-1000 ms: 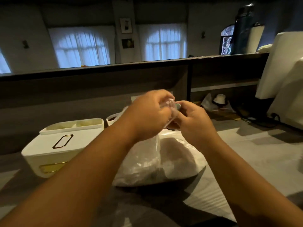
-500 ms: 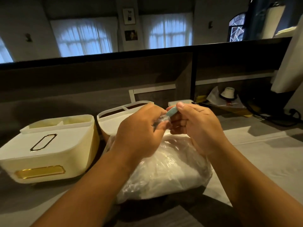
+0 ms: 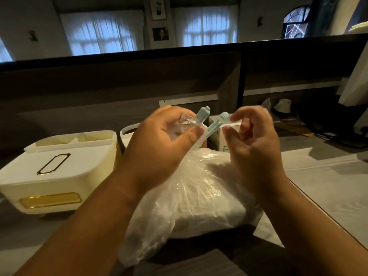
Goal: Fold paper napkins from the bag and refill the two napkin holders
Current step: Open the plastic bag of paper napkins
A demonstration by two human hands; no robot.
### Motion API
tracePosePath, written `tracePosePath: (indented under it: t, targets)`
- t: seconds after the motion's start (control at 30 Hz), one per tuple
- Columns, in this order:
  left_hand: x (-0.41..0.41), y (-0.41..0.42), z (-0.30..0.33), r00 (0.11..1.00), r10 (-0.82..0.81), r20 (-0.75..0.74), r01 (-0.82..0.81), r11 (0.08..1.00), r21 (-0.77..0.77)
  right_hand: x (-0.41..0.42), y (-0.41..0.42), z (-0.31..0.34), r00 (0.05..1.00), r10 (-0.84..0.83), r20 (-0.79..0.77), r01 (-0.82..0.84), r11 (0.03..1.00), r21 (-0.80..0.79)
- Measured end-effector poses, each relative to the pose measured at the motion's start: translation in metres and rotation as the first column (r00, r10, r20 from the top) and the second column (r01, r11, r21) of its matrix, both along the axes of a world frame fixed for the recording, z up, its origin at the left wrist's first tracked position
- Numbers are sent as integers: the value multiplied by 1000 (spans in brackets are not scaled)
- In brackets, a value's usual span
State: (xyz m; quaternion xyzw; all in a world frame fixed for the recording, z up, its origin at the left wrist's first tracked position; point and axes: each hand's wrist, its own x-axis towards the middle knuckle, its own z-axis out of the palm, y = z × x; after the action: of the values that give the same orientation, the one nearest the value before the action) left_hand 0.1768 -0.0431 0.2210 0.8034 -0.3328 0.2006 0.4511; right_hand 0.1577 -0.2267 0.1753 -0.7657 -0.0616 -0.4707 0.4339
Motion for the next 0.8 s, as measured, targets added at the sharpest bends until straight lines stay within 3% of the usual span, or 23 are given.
tracePosePath:
  t: [0.07, 0.13, 0.2, 0.3, 0.43, 0.6, 0.7, 0.8]
  targets:
    - [-6, 10, 10, 999, -22, -30, 22, 1000, 12, -6, 2, -2, 999, 39, 30, -32, 977, -209]
    - [-12, 20, 20, 995, -73, -70, 76, 996, 36, -13, 7, 0, 981, 161, -108, -189, 920, -343]
    - [-16, 33, 28, 989, -106, -103, 115, 989, 89, -19, 13, 5, 909, 253, -331, -366, 865, -343]
    - [-21, 49, 38, 984, -115, -135, 143, 964, 222, -27, 24, 15, 829, 246, -502, -438, 844, -309]
    - [-29, 60, 46, 988, -110, -109, 142, 922, 361, -30, 48, 31, 777, 26, -629, -357, 842, -405]
    - [-37, 62, 45, 1000, 13, 7, -15, 805, 593, -24, 67, 45, 774, -153, -614, -253, 815, -521]
    - [-44, 60, 41, 987, 70, 141, -148, 721, 677, -18, 68, 49, 704, -204, -680, -250, 825, -507]
    - [-48, 63, 39, 970, 99, 222, -228, 683, 694, -14, 56, 48, 744, -147, -652, -161, 907, -389]
